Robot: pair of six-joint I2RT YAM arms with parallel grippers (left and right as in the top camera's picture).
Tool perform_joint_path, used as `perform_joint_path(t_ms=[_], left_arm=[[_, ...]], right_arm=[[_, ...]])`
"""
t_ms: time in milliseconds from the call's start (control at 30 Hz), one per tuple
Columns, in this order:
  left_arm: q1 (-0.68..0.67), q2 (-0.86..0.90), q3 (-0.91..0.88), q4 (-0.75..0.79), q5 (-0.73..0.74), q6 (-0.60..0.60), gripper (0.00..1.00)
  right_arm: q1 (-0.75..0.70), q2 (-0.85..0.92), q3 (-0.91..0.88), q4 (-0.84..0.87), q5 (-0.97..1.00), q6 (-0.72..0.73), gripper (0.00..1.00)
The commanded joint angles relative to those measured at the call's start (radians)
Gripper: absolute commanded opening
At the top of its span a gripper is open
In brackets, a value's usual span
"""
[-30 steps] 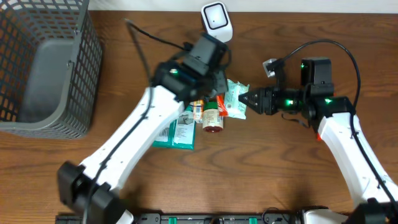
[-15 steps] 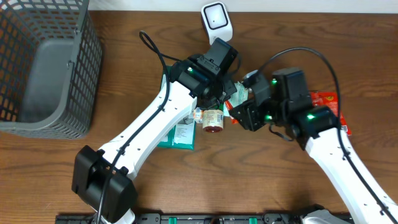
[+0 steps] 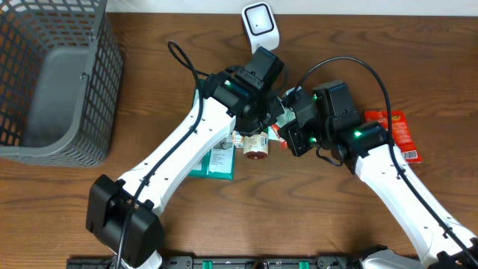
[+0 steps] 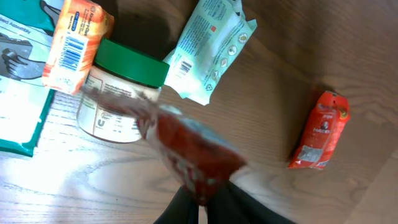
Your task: Scan the item barcode
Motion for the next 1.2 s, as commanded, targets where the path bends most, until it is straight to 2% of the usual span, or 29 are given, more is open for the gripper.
perform_joint_path(t_ms=[0, 133, 167, 200, 233, 300, 333, 800, 833, 933, 967, 1100, 1133, 1167], left_arm=[[0.0, -0.002, -0.005, 0.0, 0.012, -0.004, 0.07], [0.0, -0.002, -0.005, 0.0, 0.012, -0.004, 0.08], [0.0, -0.002, -0.005, 0.0, 0.012, -0.004, 0.07], [0.0, -0.002, -0.005, 0.0, 0.013, -0.004, 0.07], [0.0, -0.002, -0.005, 0.0, 0.013, -0.003, 0.07], [0.0, -0.002, -0.005, -0.001, 0.013, -0.003, 0.07], [0.0, -0.002, -0.005, -0.001, 0.014, -0.003, 0.08], [0.039, -0.002, -0.005, -0.005, 0.249, 0.042, 0.07], [0.041, -0.002, -0.005, -0.007, 0.255, 0.042, 0.08], [0.045, -0.002, -0.005, -0.008, 0.256, 0.042, 0.07], [0.045, -0.002, -0.005, -0.008, 0.256, 0.042, 0.07], [0.045, -0.002, -0.005, 0.005, 0.222, 0.042, 0.08], [0.045, -0.002, -0.005, 0.013, 0.187, 0.043, 0.15], [0.045, -0.002, -0.005, 0.02, 0.142, 0.043, 0.29]], right_arm=[[0.006, 0.009, -0.001, 0.001, -0.003, -0.018, 0.01], [0.006, 0.009, -0.001, 0.001, -0.002, -0.018, 0.01], [0.006, 0.009, -0.001, 0.0, 0.002, -0.019, 0.06], [0.006, 0.009, -0.001, 0.001, 0.008, -0.019, 0.21], [0.006, 0.009, -0.001, 0.0, 0.013, -0.019, 0.27], [0.006, 0.01, -0.001, 0.0, 0.013, -0.027, 0.37], [0.006, 0.01, -0.001, 0.0, 0.013, -0.031, 0.38], [0.007, 0.018, -0.002, -0.007, -0.006, -0.068, 0.35], [0.007, 0.018, -0.002, -0.007, -0.007, -0.068, 0.33], [0.007, 0.018, -0.002, -0.008, -0.007, -0.067, 0.06], [0.007, 0.018, -0.002, -0.008, -0.008, -0.067, 0.01], [0.007, 0.018, -0.002, -0.006, -0.034, -0.067, 0.01], [0.006, 0.018, -0.002, -0.006, -0.037, -0.067, 0.01], [0.005, 0.018, -0.002, -0.005, -0.036, -0.067, 0.01]])
